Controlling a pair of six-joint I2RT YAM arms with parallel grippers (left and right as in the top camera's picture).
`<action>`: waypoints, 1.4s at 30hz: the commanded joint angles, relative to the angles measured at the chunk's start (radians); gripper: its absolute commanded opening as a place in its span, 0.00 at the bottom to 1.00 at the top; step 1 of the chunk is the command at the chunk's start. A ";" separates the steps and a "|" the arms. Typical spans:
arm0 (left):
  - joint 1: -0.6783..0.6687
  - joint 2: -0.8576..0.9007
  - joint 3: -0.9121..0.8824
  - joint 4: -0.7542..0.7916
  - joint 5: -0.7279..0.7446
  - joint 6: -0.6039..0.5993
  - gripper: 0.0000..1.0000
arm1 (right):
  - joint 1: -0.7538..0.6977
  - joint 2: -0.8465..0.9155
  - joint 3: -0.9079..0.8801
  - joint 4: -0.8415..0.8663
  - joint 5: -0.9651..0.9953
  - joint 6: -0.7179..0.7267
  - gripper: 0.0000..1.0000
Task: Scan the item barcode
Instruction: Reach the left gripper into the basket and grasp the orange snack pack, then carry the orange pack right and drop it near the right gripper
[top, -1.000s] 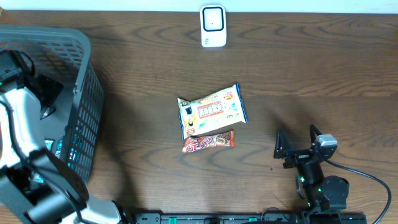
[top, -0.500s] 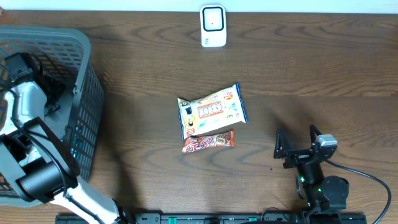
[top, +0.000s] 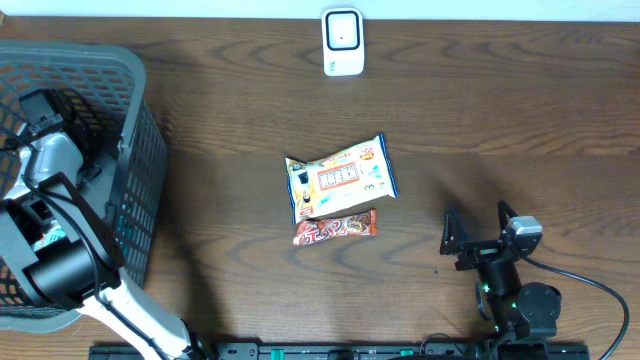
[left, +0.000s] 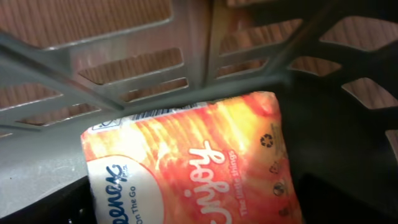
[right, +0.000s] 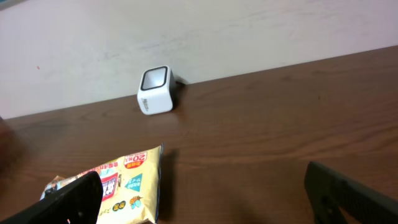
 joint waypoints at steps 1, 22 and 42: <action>0.005 0.059 -0.015 -0.010 0.007 -0.006 0.80 | 0.011 -0.004 -0.002 -0.004 0.004 0.005 0.99; 0.002 -0.500 -0.014 -0.185 0.145 -0.002 0.35 | 0.011 -0.004 -0.002 -0.004 0.004 0.005 0.99; -0.804 -0.874 -0.014 -0.227 0.314 -0.013 0.35 | 0.011 -0.004 -0.002 -0.004 0.004 0.005 0.99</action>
